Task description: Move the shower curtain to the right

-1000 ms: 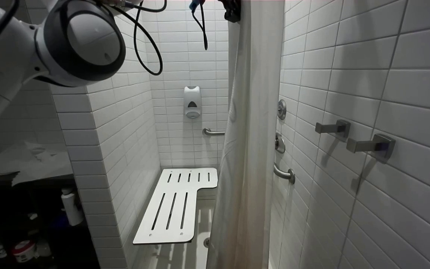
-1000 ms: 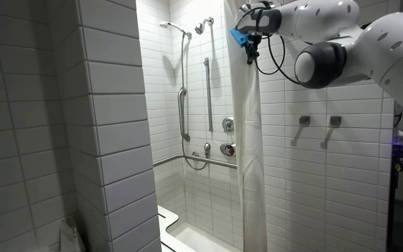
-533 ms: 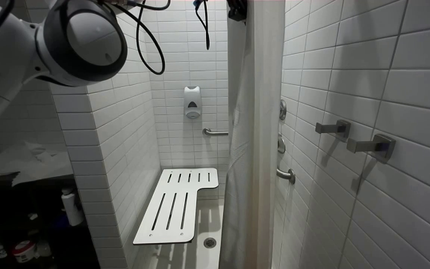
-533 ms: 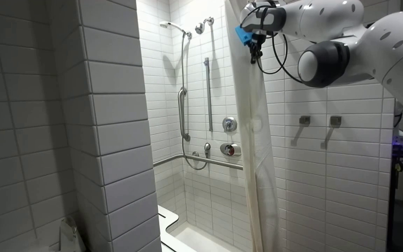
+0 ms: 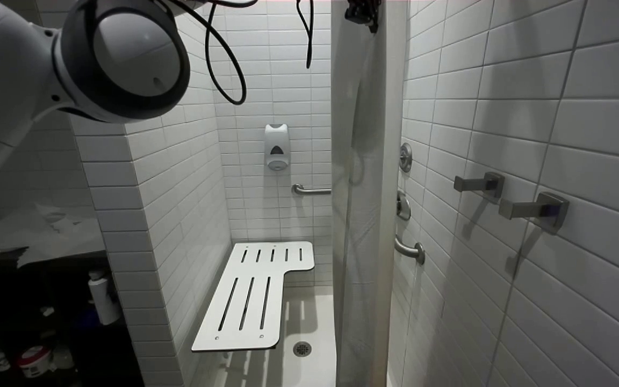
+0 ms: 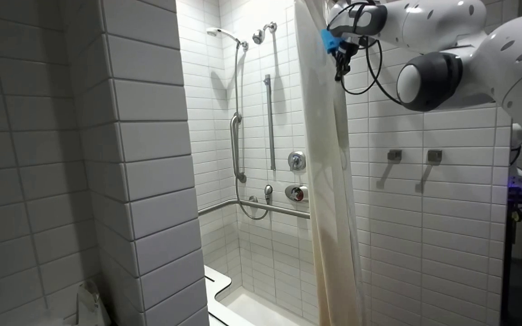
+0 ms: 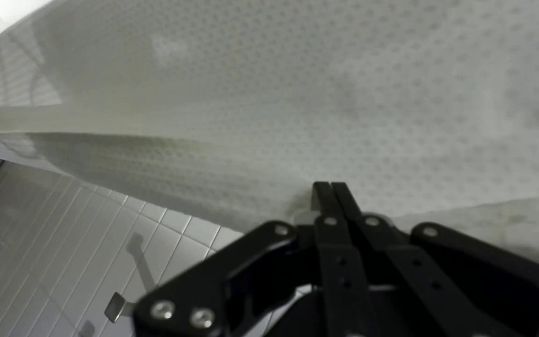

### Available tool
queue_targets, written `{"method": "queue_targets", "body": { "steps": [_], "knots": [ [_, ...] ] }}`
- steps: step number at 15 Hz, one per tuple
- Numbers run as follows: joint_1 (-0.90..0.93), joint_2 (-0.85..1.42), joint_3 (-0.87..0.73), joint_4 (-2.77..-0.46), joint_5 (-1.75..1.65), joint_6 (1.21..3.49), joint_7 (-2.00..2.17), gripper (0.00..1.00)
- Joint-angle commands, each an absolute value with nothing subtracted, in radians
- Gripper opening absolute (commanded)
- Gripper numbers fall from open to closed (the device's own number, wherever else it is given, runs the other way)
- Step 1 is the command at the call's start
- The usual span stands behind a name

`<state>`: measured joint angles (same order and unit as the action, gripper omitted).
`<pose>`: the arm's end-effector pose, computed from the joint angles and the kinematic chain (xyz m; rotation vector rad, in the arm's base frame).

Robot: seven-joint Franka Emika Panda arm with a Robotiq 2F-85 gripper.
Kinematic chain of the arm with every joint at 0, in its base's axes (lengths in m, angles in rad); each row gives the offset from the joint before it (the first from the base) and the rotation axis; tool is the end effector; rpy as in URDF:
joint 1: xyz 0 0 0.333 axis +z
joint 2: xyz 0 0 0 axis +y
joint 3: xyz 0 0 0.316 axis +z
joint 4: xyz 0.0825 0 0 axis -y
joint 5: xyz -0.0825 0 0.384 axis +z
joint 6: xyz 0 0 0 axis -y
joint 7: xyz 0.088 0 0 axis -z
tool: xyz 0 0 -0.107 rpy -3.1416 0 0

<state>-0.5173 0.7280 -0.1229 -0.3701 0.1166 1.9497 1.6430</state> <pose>0.6090 -0.3729 0.7590 -1.1303 2.2454 -0.9643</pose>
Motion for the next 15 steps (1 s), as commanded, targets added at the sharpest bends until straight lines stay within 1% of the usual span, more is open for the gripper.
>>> {"method": "queue_targets", "body": {
  "steps": [1,8,15],
  "knots": [
    [-0.558,0.716,-0.102,-0.413,0.153,1.948,1.68,0.0],
    [-0.593,0.723,-0.084,-0.406,0.177,1.948,1.708,0.0],
    [-0.67,0.74,-0.038,-0.403,0.255,1.933,1.751,0.0]
  ]
}}
